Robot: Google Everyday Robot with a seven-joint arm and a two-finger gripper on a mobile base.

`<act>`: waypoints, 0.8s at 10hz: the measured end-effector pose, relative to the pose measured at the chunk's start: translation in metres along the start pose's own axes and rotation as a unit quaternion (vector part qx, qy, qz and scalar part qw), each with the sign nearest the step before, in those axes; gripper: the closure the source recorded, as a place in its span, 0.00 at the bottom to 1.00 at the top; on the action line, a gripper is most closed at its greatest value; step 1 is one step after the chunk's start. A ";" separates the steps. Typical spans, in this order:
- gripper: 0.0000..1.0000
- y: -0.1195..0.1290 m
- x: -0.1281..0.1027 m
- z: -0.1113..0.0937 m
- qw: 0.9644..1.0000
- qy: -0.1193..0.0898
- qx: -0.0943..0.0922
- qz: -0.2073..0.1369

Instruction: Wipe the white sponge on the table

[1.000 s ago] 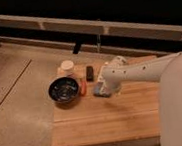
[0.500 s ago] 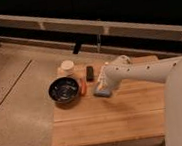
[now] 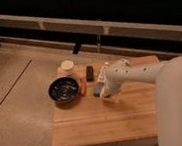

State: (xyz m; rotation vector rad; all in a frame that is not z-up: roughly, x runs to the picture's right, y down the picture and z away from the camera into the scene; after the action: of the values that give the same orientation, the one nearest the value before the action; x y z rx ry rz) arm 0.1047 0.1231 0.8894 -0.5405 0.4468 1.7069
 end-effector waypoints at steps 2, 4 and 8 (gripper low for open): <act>0.35 0.012 -0.025 -0.024 0.999 -0.030 -0.010 -0.013; 0.35 0.019 -0.029 -0.030 0.999 -0.035 -0.015 -0.022; 0.35 0.010 -0.018 -0.003 0.999 -0.006 0.011 -0.042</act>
State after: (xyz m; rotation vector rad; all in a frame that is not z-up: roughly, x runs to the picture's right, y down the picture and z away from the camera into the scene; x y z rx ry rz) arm 0.0984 0.1054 0.8972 -0.5243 0.4285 1.6231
